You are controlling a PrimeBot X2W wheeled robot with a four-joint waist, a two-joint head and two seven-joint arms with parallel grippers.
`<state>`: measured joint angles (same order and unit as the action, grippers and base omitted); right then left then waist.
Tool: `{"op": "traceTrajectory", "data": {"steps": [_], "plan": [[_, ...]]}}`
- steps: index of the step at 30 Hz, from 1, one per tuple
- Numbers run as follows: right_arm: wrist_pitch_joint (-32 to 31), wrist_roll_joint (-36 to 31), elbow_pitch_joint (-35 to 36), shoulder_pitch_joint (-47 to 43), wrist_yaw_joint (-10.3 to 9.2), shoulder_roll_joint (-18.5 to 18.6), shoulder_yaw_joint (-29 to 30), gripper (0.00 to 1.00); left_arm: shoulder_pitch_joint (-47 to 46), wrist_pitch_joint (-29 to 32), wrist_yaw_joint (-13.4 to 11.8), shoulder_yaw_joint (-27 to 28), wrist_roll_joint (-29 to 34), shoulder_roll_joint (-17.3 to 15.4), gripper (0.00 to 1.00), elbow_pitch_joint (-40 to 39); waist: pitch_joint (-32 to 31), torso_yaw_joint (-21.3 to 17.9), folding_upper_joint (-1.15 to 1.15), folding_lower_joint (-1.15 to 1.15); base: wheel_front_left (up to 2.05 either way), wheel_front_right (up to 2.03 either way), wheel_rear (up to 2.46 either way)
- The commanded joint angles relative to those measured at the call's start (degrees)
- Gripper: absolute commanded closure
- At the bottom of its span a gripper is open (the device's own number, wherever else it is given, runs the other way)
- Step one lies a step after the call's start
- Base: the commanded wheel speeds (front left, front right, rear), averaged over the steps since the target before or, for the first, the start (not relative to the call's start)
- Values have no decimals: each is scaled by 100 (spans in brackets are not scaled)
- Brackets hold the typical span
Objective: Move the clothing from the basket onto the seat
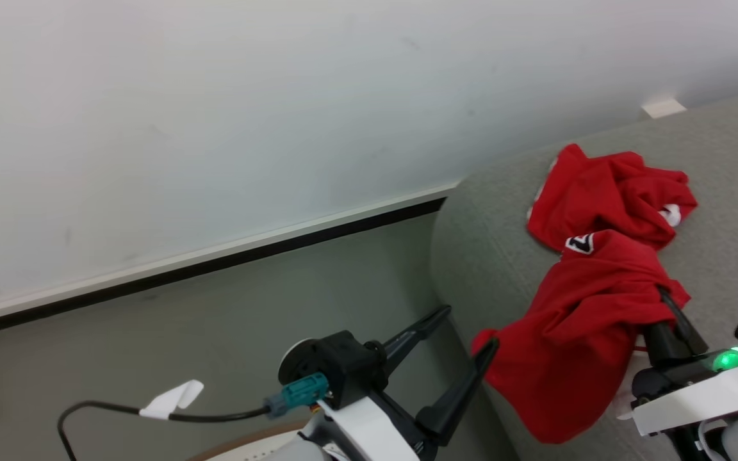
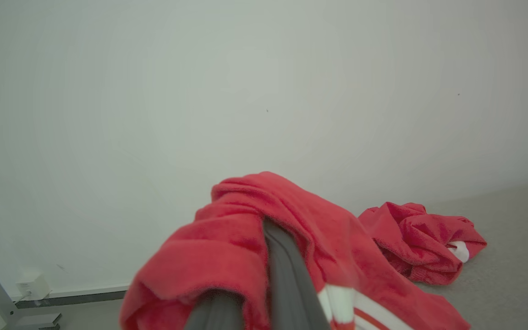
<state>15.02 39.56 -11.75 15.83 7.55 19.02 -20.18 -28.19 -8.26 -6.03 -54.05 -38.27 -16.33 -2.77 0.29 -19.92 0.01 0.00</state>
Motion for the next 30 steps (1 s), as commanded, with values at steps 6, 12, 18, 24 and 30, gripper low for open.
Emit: {"op": "traceTrajectory", "data": {"steps": [6, 12, 18, 24, 30], "plan": [[15, 372, 449, -196, -13, 14, 282, 100, -85, -71, 45, -114, 187, -37, 0, 164, 120, -486, -1, 0, 0, 0, 0], [-48, 577, 724, -252, -13, 97, 394, 100, -133, -108, 86, -180, 250, -6, 0, 253, 185, -532, -1, 0, 0, 0, 0], [-74, 548, 790, -113, -13, 220, 547, 100, -204, -85, 91, -198, 245, 12, 0, 298, 345, -374, -1, 0, 0, 0, 0], [-87, 497, 928, 353, -13, 589, 875, 100, -456, 102, 102, -208, 350, -82, 0, 190, 976, -71, -1, 0, 0, 0, 0], [-86, 228, 882, 785, -13, 897, 1696, 100, -694, 259, 105, -159, 445, -229, 0, 96, 1594, 203, -1, 0, 0, 0, 0]]}}
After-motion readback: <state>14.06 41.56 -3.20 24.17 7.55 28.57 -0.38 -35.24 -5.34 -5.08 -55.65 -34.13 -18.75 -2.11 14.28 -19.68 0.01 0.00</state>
